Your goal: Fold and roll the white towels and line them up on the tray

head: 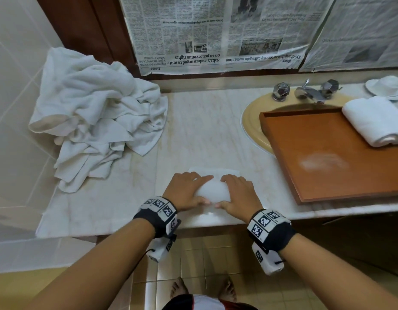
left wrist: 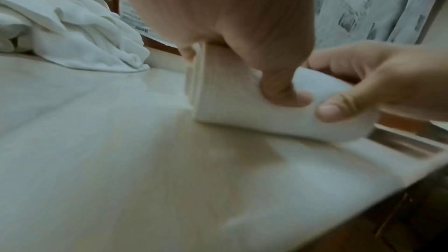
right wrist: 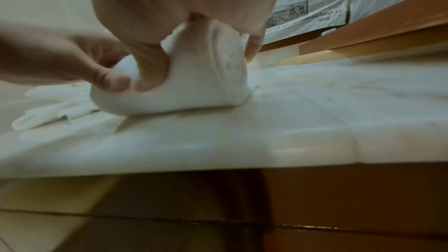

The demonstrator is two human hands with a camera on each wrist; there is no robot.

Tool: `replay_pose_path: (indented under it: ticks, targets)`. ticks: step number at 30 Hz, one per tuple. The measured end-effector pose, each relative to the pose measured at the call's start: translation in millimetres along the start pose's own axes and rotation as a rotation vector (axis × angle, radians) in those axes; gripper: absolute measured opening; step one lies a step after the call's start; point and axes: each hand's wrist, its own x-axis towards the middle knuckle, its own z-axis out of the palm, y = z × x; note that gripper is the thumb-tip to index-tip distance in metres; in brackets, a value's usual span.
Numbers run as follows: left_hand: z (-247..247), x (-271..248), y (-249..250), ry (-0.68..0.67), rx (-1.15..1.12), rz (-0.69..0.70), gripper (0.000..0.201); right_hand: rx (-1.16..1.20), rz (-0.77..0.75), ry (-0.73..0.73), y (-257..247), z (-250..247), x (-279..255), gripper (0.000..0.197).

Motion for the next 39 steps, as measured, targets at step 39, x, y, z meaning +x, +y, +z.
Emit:
replay_pose_path:
  ticks: [39]
  targets:
    - [3.4, 48.1, 32.3, 0.090, -0.125, -0.393, 0.043, -0.006, 0.103, -0.411, 16.2, -20.7, 42.1, 0.084]
